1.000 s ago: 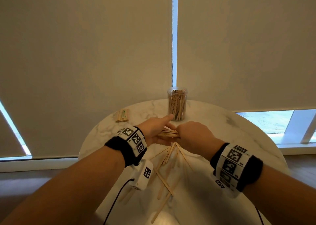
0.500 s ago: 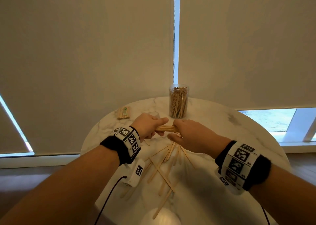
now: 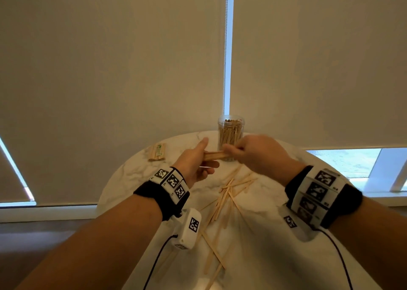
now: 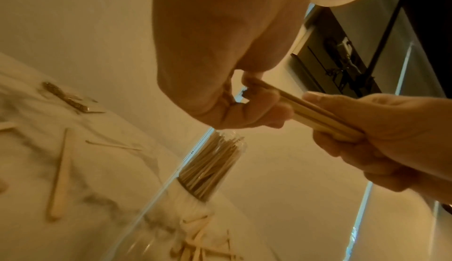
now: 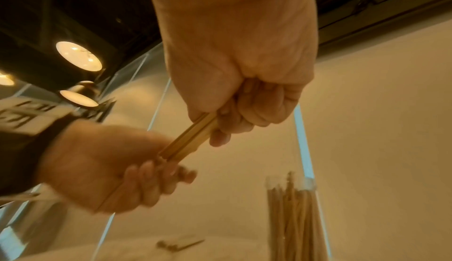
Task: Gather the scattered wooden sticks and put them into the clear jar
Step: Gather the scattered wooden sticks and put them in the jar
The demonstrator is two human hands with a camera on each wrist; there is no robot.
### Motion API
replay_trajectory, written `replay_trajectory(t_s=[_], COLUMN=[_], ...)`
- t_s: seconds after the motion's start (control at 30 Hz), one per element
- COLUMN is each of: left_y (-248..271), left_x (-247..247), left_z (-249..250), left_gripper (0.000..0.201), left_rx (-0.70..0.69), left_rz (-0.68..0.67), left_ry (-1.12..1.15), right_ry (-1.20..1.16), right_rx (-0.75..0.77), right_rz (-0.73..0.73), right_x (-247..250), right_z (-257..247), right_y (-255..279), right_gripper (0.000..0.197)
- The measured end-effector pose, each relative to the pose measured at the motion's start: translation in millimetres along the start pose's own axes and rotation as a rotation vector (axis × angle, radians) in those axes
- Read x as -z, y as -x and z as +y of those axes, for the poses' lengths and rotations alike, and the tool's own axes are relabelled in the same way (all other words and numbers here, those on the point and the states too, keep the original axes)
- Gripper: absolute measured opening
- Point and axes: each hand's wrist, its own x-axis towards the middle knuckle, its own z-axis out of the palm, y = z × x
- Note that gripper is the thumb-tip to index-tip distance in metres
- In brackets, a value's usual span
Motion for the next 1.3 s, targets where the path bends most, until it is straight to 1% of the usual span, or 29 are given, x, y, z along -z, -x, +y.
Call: replay_trajectory(t_s=[0.03, 0.1, 0.17, 0.2, 0.23, 0.27, 0.4, 0.47, 0.5, 0.53, 0.57, 0.6, 0.67, 0.7, 0.77, 0.83, 0.9, 0.93, 1.03, 1.07, 1.17, 1.2, 1.23, 1.3], left_y=[-9.2, -29.5, -52.0, -65.5, -82.3, -99.4, -157.2, -179.4, -189.1, -195.1, -200.8, -204.9, -212.5, -214.4, -215.3, -216.6, -216.8, -217.7, -220.1, -221.4, -225.0, -226.0, -227.1, -230.1], left_x=[0.7, 1.0, -2.3, -5.6, -9.8, -14.7, -37.1, -48.5, -52.9, -57.4, -60.7, -62.5, -63.5, -62.9, -61.7, -62.3, -63.0, -62.9, -61.8, -61.6, -62.1, -62.2, -62.2, -62.0], left_z=[5.0, 15.3, 26.1, 30.7, 34.4, 37.4, 43.9, 42.5, 41.1, 40.0, 37.9, 35.3, 29.0, 26.3, 23.4, 22.3, 21.6, 20.6, 17.5, 16.4, 14.1, 13.7, 13.1, 12.3], left_gripper=[0.049, 0.033, 0.016, 0.018, 0.027, 0.042, 0.123, 0.153, 0.164, 0.170, 0.171, 0.165, 0.137, 0.123, 0.109, 0.106, 0.107, 0.107, 0.110, 0.111, 0.108, 0.106, 0.105, 0.103], left_rx=[0.009, -0.014, -0.076, -0.101, -0.117, -0.130, -0.228, -0.267, -0.268, -0.264, -0.261, -0.263, -0.297, -0.321, -0.342, -0.343, -0.345, -0.357, -0.379, -0.380, -0.383, -0.386, -0.388, -0.389], left_rz=[0.020, 0.055, 0.056, 0.048, 0.043, 0.040, 0.012, -0.005, -0.011, -0.022, -0.037, -0.052, -0.053, -0.041, -0.021, -0.010, -0.006, -0.004, -0.006, -0.006, -0.010, -0.012, -0.012, -0.016], left_ry=[0.029, 0.033, -0.034, -0.096, -0.166, -0.234, -0.549, -0.598, -0.586, -0.567, -0.544, -0.525, -0.513, -0.517, -0.527, -0.536, -0.547, -0.553, -0.535, -0.528, -0.510, -0.506, -0.502, -0.485], right_ry=[-0.016, -0.018, 0.018, 0.048, 0.085, 0.125, 0.286, 0.368, 0.407, 0.443, 0.480, 0.511, 0.532, 0.533, 0.542, 0.555, 0.510, 0.496, 0.438, 0.396, 0.288, 0.260, 0.214, 0.126], right_rx=[-0.045, -0.131, -0.192, -0.208, -0.213, -0.209, -0.152, -0.122, -0.108, -0.088, -0.061, -0.032, 0.036, 0.066, 0.101, 0.102, 0.061, 0.059, 0.076, 0.067, -0.007, -0.031, -0.044, -0.046], right_rz=[0.018, 0.098, 0.176, 0.200, 0.209, 0.208, 0.151, 0.074, 0.027, -0.023, -0.070, -0.117, -0.197, -0.224, -0.267, -0.314, -0.316, -0.295, -0.220, -0.219, -0.325, -0.340, -0.325, -0.227], right_x=[10.7, 33.0, 49.9, 54.9, 57.3, 57.4, 44.5, 32.2, 26.1, 20.0, 15.3, 10.6, 1.7, -3.8, -15.9, -29.2, -38.1, -40.4, -41.8, -41.4, -43.0, -44.9, -47.1, -50.4], right_z=[9.1, 31.8, 54.5, 64.0, 72.2, 78.6, 93.2, 96.6, 97.0, 96.9, 95.7, 93.3, 87.9, 85.2, 78.6, 73.4, 71.3, 71.7, 78.8, 80.2, 80.1, 80.5, 81.8, 85.9], right_y=[-9.8, -35.2, -65.9, -82.6, -99.6, -116.0, -174.8, -198.0, -207.4, -215.7, -222.1, -227.1, -234.3, -237.9, -242.3, -244.1, -243.2, -242.4, -241.9, -241.3, -240.2, -240.4, -241.5, -242.9], right_gripper=[0.056, 0.056, 0.058, 0.058, 0.057, 0.057, 0.053, 0.050, 0.049, 0.049, 0.048, 0.048, 0.044, 0.037, 0.024, 0.020, 0.011, 0.011, 0.018, 0.020, 0.033, 0.036, 0.033, 0.022])
